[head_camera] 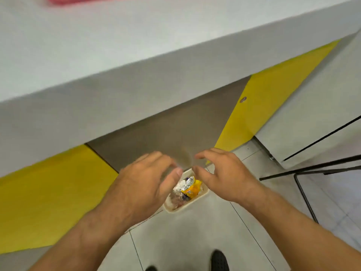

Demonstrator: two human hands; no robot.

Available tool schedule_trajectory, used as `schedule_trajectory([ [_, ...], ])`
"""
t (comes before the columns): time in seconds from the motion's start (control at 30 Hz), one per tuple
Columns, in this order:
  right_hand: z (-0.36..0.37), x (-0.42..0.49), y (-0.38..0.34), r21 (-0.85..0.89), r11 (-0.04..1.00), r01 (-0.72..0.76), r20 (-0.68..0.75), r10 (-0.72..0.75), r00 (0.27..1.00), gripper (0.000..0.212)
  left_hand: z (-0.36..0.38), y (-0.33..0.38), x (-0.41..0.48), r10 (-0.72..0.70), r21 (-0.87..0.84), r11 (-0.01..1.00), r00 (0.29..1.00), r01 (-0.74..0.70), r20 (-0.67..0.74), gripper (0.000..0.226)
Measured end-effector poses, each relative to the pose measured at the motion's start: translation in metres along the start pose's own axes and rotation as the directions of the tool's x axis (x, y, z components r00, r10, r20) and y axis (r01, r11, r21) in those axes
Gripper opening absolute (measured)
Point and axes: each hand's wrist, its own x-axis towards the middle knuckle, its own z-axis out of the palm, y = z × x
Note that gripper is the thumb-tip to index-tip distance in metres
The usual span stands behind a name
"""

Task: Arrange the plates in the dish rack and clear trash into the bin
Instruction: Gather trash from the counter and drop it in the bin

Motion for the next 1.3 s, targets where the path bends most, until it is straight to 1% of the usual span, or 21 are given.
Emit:
schedule_trajectory([
  [0.07,-0.037,-0.008,-0.035,-0.029,0.999,0.031,-0.030,-0.032,0.999,0.033,-0.046,0.017,-0.004,0.033,-0.015,0.999,0.999,-0.033,0.013,0.044],
  [0.13,-0.074,-0.016,-0.070,-0.027,0.999,0.041,-0.066,-0.042,0.997,0.036,-0.089,0.030,-0.008,0.077,-0.024,0.997,0.997,-0.077,0.021,0.046],
  [0.23,-0.125,-0.025,-0.117,-0.061,0.996,0.064,-0.109,-0.070,0.992,0.041,-0.145,0.046,-0.017,0.141,-0.027,0.990,0.990,-0.141,-0.010,0.042],
  [0.33,-0.164,-0.031,-0.153,-0.107,0.991,0.078,-0.134,-0.092,0.987,0.050,-0.189,0.058,-0.022,0.165,-0.032,0.985,0.985,-0.167,-0.051,0.047],
  [0.5,-0.210,-0.036,-0.185,-0.092,0.993,0.070,-0.187,-0.086,0.979,0.046,-0.239,0.069,-0.016,0.137,-0.045,0.989,0.982,-0.144,-0.129,0.050],
  [0.63,-0.230,-0.031,-0.193,-0.088,0.994,0.067,-0.198,-0.083,0.977,0.039,-0.255,0.070,-0.011,0.132,-0.059,0.988,0.975,-0.144,-0.177,0.052],
  [0.83,-0.238,-0.014,-0.210,-0.090,0.992,0.088,-0.191,-0.104,0.976,0.036,-0.272,0.060,-0.002,0.126,-0.054,0.988,0.966,-0.142,-0.224,0.055],
  [0.97,-0.224,0.003,-0.232,-0.103,0.990,0.097,-0.167,-0.113,0.979,0.034,-0.285,0.036,-0.002,0.119,-0.068,0.988,0.962,-0.140,-0.245,0.054],
  [1.2,-0.161,0.049,-0.285,-0.095,0.992,0.080,-0.158,-0.094,0.983,0.031,-0.297,-0.049,-0.017,0.102,-0.145,0.980,0.972,-0.135,-0.211,0.050],
  [1.3,-0.124,0.073,-0.321,-0.080,0.994,0.080,-0.145,-0.091,0.985,0.031,-0.315,-0.096,-0.025,0.109,-0.136,0.981,0.972,-0.139,-0.207,0.043],
])
